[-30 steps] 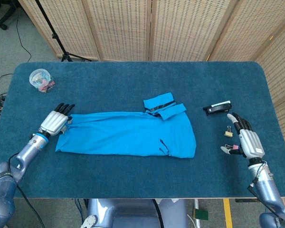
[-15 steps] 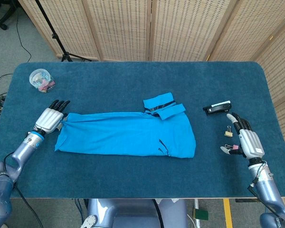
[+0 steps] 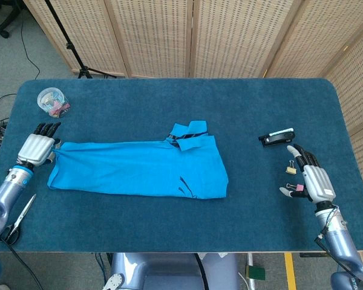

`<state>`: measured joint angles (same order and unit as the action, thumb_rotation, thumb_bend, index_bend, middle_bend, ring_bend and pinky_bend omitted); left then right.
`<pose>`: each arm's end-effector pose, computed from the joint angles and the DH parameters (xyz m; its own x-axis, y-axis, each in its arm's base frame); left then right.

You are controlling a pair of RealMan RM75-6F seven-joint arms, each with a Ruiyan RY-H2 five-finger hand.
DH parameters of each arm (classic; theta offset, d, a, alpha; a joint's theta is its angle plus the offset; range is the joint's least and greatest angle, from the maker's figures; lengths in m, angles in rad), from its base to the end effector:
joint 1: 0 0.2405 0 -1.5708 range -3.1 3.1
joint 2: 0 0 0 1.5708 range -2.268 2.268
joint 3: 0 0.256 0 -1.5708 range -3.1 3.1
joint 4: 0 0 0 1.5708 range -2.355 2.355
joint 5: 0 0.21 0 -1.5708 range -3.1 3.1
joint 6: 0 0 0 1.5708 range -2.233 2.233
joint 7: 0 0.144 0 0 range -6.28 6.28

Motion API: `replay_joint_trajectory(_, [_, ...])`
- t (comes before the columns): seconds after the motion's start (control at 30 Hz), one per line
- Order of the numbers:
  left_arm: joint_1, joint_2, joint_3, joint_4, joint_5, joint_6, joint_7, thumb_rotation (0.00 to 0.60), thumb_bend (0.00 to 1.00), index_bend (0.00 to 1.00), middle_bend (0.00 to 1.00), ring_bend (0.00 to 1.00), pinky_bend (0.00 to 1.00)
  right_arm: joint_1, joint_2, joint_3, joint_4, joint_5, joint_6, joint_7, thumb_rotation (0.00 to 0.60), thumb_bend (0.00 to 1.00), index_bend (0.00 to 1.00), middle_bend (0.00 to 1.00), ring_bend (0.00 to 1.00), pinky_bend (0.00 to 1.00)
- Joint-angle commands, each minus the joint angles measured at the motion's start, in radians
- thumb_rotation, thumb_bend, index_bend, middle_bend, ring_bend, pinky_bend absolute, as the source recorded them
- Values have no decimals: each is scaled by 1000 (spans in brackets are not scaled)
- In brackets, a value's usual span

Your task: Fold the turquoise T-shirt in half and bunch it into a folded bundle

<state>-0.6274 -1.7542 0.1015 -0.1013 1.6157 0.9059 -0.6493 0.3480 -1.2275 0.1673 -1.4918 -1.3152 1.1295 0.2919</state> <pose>-0.3691 0.4024 0.0939 0.7037 0.2068 0.6797 0.7105 -0.1963 -0.6758 -0.2940 -0.2863 0.1158 0.0772 -0.1525 0.9853 -0.9970 -0.0164 0.0756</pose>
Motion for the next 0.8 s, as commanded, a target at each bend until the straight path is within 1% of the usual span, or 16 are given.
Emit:
replay_joint_trajectory(0.03, [16,21,-14,4,-16,-23,-7,600,487,730,0,0,0,0,-1,-1,-1,-2,1,-2,600,0,0,0,0,0])
replay_joint_trajectory(0.3, [57,70,-42,15,-49,-62,-24,600,491,730,0,0,0,2,-2,-2,1,-1,-1,-5,600,0,0,0,0,0])
replay_joint_trajectory(0.5, [103,104,-75,24,-87,-126,-25,600,492,731,0,0,0,3,-3,-2,3,0,-1,-7,600,0,0,0,0,0])
replay_joint_trajectory(0.8, [135,134,-102,36,-117,-196,1,600,496,731,0,0,0,5,-7,-4,5,1,-3,-14,600,0,0,0,0,0])
